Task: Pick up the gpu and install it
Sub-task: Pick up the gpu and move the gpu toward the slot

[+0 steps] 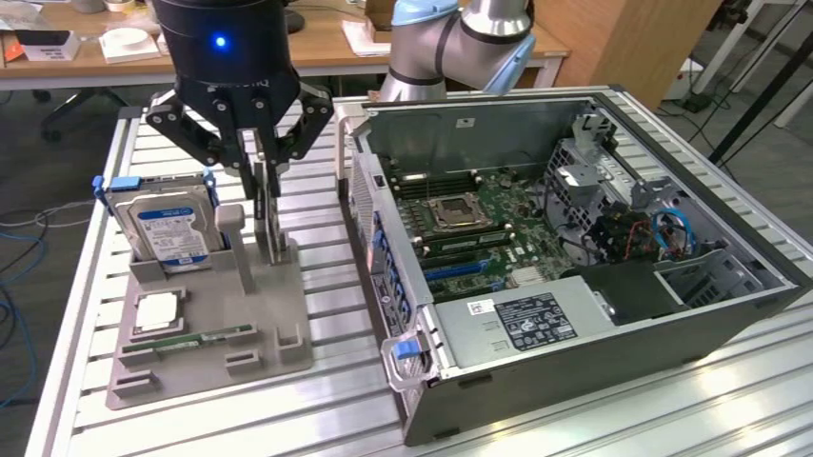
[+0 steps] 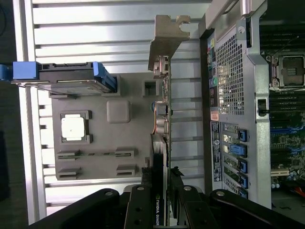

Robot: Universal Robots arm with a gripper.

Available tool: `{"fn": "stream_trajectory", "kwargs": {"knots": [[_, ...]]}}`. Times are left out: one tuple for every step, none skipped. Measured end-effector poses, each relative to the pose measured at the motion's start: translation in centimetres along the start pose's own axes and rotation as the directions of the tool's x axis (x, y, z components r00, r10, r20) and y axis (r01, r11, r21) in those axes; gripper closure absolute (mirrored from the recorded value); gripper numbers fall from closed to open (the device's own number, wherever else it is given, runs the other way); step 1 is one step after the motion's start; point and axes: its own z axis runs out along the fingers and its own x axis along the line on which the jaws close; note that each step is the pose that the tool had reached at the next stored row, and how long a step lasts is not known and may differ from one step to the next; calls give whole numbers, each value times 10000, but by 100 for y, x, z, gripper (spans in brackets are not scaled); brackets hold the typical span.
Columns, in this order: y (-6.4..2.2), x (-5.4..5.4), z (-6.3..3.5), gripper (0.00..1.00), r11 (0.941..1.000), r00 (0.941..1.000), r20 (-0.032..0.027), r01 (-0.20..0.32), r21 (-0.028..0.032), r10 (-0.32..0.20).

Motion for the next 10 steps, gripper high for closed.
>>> {"fn": "stream_trajectory", "kwargs": {"knots": [[0,-1,0,74,10000,10000,0,0,0,0],[0,-2,0,74,10000,10000,0,0,0,0],[0,-3,0,74,10000,10000,0,0,0,0],[0,-4,0,74,10000,10000,0,0,0,0],[1,-7,0,74,10000,10000,0,0,0,0],[1,-9,1,74,10000,10000,0,0,-1,0],[1,-11,1,74,10000,10000,1,0,-1,0],[1,-12,1,74,10000,10000,0,0,0,0],[1,-12,1,74,10000,10000,0,0,-1,0],[1,-13,1,74,10000,10000,1,0,-1,0]]}}
